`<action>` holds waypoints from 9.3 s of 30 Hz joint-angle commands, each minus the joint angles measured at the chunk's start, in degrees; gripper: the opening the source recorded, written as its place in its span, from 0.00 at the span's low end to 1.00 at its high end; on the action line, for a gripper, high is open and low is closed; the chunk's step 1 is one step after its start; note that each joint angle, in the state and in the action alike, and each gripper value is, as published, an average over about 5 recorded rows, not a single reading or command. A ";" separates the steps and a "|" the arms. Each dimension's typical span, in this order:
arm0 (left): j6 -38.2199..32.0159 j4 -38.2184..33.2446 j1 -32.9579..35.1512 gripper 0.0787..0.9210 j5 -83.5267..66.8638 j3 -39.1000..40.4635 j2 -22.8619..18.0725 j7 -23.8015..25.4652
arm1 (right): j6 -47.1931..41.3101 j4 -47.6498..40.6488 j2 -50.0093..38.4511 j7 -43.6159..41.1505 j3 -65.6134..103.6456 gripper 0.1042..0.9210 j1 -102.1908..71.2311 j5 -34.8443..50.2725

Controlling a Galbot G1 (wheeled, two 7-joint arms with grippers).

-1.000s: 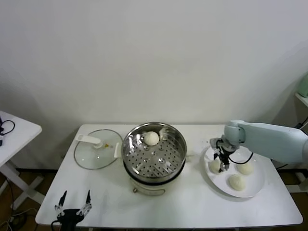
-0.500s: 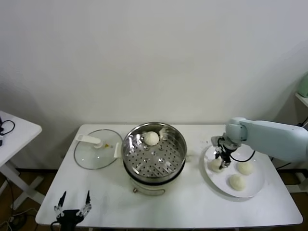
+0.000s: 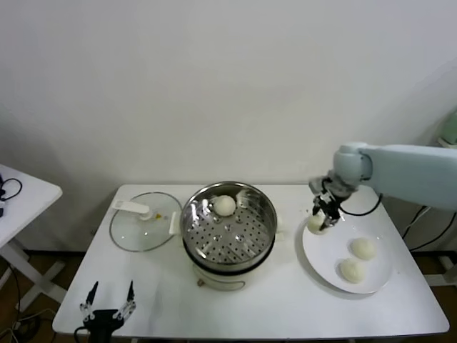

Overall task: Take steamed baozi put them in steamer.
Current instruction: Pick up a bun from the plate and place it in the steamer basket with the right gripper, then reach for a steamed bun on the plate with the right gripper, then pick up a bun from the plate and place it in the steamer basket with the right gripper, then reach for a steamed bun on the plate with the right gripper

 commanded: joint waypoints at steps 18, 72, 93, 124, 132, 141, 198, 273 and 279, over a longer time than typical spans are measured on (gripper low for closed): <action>0.24 -0.37 -0.10 0.88 1.23 0.55 0.30 -0.01 | -12.38 6.89 23.74 10.02 9.99 0.52 8.05 24.55; 0.76 0.09 -0.02 0.88 1.25 0.08 -0.06 0.04 | -10.87 -4.62 30.74 10.75 10.09 0.81 -6.98 11.82; 0.39 0.20 0.49 0.88 2.84 0.27 -0.39 -0.03 | 1.07 15.35 -12.66 -1.39 -8.26 0.88 7.67 -2.26; 0.59 0.89 1.34 0.88 4.57 0.43 -1.28 -0.02 | 2.29 -3.75 -22.84 -0.18 25.07 0.88 -38.60 -27.45; 0.75 0.85 1.24 0.88 4.70 0.57 -1.19 -0.03 | 2.04 -4.45 -22.65 0.33 28.68 0.88 -42.26 -28.93; 0.63 0.91 1.26 0.88 4.80 0.59 -1.25 -0.17 | 1.54 -4.81 -21.45 1.30 30.49 0.88 -42.87 -28.77; 0.57 1.13 0.69 0.88 5.82 1.10 -1.80 -0.41 | 31.79 14.41 16.80 2.46 14.75 0.61 -6.18 -33.25; -0.40 2.32 1.89 0.88 6.53 0.06 -1.59 -0.58 | 10.56 -16.80 -18.94 -3.88 20.04 0.88 -29.60 -24.55; -0.65 2.30 2.35 0.88 6.99 0.18 -1.89 -0.63 | 11.14 -18.76 -18.98 -3.60 25.26 0.88 -35.60 -26.87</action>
